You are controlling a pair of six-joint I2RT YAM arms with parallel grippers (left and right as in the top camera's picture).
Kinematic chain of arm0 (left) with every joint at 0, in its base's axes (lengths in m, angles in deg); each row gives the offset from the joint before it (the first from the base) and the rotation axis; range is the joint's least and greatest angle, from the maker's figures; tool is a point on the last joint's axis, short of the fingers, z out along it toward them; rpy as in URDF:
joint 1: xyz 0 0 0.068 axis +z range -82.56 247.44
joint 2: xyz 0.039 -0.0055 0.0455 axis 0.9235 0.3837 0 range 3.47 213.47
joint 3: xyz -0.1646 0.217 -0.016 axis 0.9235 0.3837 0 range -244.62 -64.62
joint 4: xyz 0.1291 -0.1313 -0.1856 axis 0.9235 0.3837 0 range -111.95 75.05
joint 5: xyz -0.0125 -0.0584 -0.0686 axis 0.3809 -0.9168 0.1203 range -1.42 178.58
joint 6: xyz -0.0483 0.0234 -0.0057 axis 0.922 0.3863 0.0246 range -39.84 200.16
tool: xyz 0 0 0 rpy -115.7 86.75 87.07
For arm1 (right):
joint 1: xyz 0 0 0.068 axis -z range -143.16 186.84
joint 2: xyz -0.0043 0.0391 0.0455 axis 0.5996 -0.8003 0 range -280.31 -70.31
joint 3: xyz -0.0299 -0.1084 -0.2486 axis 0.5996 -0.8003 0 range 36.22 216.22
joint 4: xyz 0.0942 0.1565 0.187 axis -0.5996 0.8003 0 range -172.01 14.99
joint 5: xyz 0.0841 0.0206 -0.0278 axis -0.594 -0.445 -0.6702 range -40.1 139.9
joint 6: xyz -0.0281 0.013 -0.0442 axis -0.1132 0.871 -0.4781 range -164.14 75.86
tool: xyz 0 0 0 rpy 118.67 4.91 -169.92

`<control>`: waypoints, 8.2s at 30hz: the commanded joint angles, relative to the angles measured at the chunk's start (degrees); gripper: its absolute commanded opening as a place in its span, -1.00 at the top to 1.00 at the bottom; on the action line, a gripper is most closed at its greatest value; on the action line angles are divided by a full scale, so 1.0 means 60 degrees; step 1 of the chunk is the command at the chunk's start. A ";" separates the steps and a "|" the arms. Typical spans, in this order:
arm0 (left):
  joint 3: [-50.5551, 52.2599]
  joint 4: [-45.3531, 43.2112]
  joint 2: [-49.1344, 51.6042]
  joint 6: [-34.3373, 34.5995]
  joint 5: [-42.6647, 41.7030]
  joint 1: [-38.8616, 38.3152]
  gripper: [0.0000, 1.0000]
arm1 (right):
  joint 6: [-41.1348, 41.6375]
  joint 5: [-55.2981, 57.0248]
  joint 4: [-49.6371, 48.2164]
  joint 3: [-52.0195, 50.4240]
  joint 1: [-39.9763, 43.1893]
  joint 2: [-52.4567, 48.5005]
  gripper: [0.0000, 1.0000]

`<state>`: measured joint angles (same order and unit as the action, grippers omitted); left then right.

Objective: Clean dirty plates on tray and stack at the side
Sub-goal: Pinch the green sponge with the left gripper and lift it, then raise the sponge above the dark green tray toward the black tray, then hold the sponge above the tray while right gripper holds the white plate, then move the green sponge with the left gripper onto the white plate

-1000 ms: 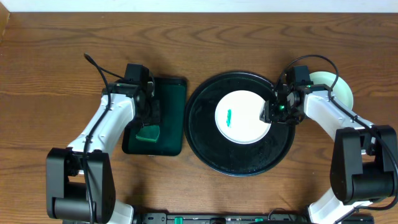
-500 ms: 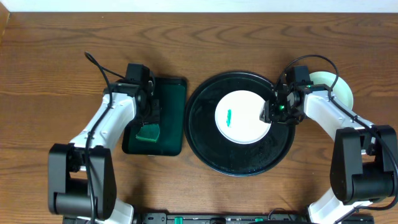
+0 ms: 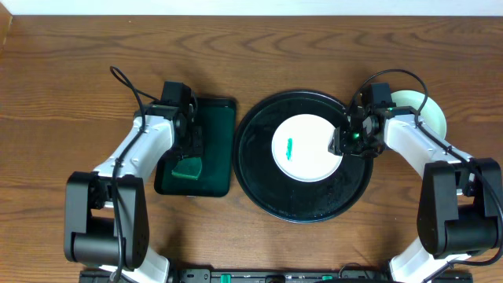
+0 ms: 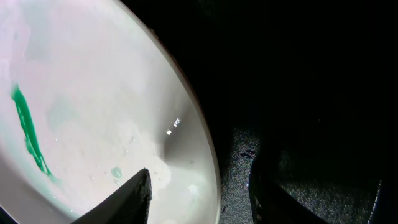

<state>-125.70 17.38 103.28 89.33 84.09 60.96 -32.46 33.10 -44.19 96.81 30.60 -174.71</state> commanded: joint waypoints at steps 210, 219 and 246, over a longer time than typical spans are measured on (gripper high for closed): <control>-0.5253 0.4029 0.0725 0.0863 -0.1326 -0.1869 0.86 | -0.0492 0.0579 -0.0211 0.0076 -0.1246 0.0470 0.97; -0.4488 0.2656 0.0729 0.2477 -0.1421 -0.3799 0.86 | -0.0492 0.0576 -0.0197 0.0076 -0.1246 0.0470 0.97; -0.3891 0.0754 0.1949 0.4018 0.0375 -0.5071 0.86 | -0.0495 0.0576 -0.0160 0.0076 -0.1246 0.0470 0.97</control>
<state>-149.37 22.28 114.73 113.00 84.57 30.25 -35.63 36.12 -45.24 97.23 23.43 -173.31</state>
